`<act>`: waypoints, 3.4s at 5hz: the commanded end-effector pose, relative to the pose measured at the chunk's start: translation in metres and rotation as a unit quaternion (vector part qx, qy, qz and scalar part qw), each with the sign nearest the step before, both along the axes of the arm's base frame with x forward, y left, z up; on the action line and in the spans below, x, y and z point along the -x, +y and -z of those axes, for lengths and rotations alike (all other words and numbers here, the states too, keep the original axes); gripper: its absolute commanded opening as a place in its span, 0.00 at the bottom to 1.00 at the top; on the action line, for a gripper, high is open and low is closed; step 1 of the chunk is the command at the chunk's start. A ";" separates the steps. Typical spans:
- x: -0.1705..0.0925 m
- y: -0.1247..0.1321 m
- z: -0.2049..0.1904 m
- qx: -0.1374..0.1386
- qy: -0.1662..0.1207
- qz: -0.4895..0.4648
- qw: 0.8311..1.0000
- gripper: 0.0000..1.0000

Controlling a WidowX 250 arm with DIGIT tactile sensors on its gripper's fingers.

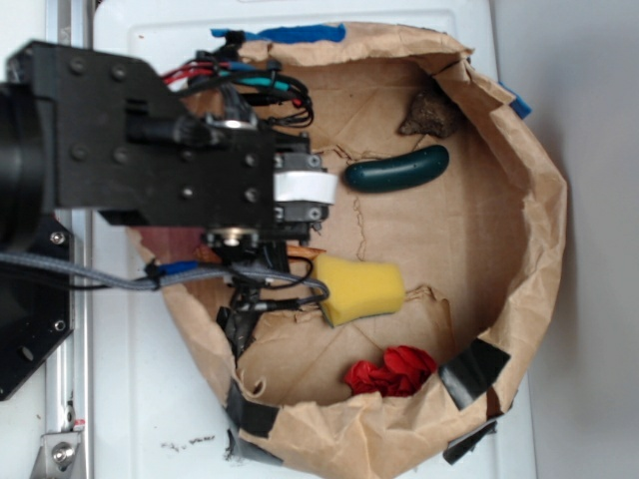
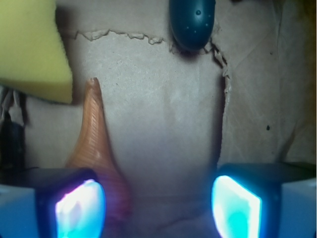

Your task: Grab the shell.

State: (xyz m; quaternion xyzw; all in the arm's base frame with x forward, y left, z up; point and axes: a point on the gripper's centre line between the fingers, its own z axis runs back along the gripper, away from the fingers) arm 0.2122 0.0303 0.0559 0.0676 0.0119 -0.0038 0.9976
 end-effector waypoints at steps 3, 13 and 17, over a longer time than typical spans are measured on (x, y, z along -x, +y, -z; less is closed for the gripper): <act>-0.013 -0.009 -0.015 0.035 -0.035 -0.017 0.999 1.00; 0.012 -0.010 0.026 0.001 -0.029 0.032 0.999 0.00; 0.009 -0.006 -0.053 -0.018 -0.048 0.031 0.998 0.00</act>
